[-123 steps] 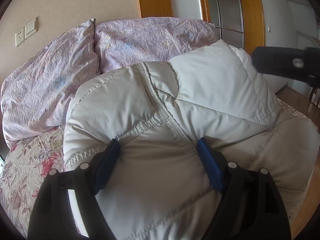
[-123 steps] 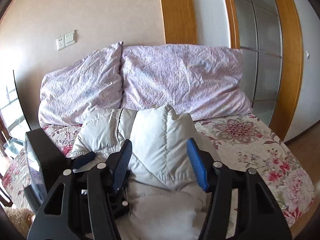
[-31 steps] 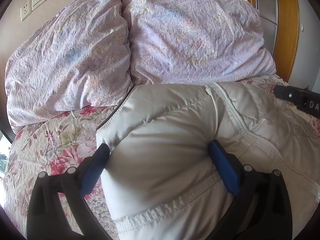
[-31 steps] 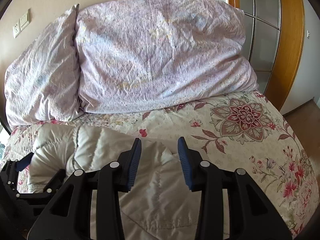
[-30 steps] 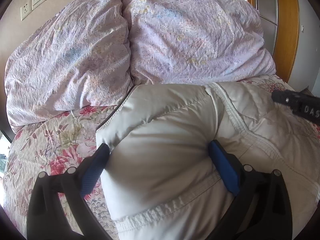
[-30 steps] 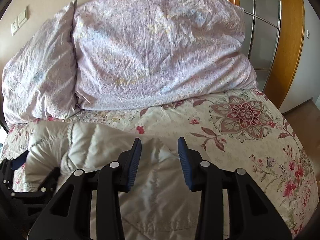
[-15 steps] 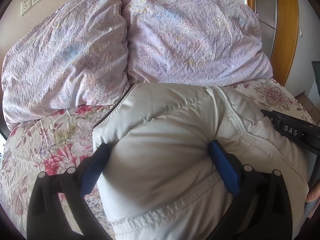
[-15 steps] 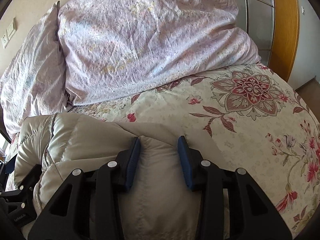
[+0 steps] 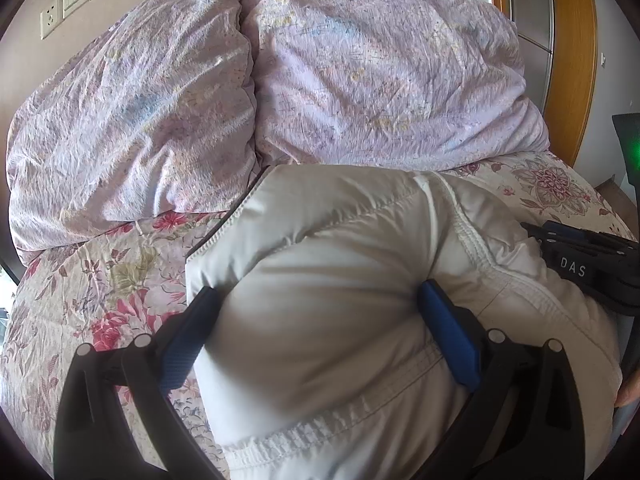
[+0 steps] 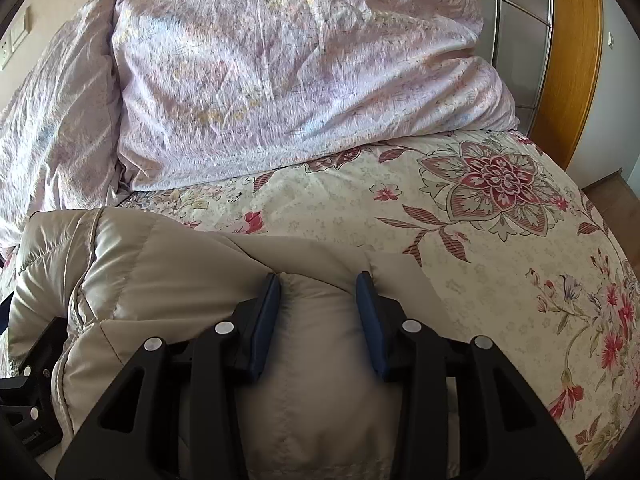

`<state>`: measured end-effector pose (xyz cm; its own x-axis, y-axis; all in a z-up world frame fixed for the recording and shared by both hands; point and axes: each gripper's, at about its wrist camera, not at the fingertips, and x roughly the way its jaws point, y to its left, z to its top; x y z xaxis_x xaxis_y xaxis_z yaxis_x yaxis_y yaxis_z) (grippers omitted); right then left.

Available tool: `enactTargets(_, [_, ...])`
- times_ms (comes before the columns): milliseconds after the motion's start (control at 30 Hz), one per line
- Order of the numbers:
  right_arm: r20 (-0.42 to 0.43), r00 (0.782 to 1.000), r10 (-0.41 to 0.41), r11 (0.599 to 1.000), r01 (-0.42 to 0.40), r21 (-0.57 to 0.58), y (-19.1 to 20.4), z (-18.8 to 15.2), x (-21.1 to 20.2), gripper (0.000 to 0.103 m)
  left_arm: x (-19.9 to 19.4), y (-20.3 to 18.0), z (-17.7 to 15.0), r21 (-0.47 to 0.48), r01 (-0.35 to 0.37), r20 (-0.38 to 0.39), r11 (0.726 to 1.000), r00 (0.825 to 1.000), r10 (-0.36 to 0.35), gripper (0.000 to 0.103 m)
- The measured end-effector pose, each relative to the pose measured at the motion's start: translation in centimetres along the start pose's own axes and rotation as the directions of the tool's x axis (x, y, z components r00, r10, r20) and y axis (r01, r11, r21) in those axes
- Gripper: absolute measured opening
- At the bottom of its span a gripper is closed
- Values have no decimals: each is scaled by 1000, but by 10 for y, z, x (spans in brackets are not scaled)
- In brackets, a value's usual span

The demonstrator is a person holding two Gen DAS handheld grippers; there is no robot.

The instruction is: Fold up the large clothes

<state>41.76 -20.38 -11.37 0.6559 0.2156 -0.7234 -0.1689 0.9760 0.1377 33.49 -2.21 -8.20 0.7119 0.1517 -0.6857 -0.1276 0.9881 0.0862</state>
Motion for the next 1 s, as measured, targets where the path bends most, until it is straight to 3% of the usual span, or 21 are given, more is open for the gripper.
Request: enactTargets(1000, [6,1000,-10,1000,10,2,-1,1,-1,41,7,3,1,-11,28,-12,1000,1000,-28,101])
